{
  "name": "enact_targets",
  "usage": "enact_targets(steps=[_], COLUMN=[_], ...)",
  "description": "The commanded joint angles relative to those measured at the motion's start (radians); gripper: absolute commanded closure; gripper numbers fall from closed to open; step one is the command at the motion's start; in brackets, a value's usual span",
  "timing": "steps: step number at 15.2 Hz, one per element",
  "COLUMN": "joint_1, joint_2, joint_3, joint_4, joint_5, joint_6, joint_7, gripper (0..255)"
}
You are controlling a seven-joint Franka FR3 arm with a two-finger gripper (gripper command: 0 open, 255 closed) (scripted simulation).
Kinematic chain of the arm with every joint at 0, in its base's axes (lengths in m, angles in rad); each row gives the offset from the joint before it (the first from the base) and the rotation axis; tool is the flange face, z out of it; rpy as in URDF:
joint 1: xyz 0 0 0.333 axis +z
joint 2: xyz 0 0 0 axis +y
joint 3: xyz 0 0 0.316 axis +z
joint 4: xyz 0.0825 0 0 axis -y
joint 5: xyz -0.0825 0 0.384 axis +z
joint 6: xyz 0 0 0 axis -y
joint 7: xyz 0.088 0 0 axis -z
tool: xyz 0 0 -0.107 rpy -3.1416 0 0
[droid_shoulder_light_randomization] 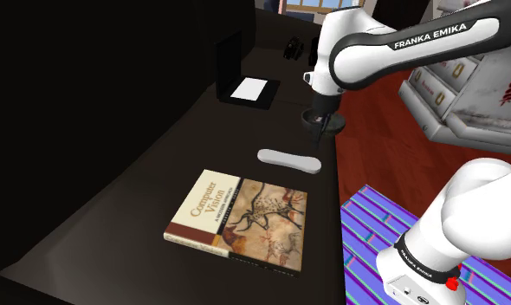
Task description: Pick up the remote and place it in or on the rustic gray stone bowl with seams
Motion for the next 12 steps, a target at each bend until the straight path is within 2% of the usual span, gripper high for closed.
enact_targets(steps=[1, 6, 12], joint_1=[0.018, 0.061, 0.061], joint_2=[0.064, 0.231, 0.283], joint_3=[0.002, 0.013, 0.013], joint_4=[0.005, 0.031, 0.001], joint_5=[0.001, 0.005, 0.004], joint_6=[0.081, 0.270, 0.351], joint_7=[-0.037, -0.126, -0.128], gripper=[0, 0, 0])
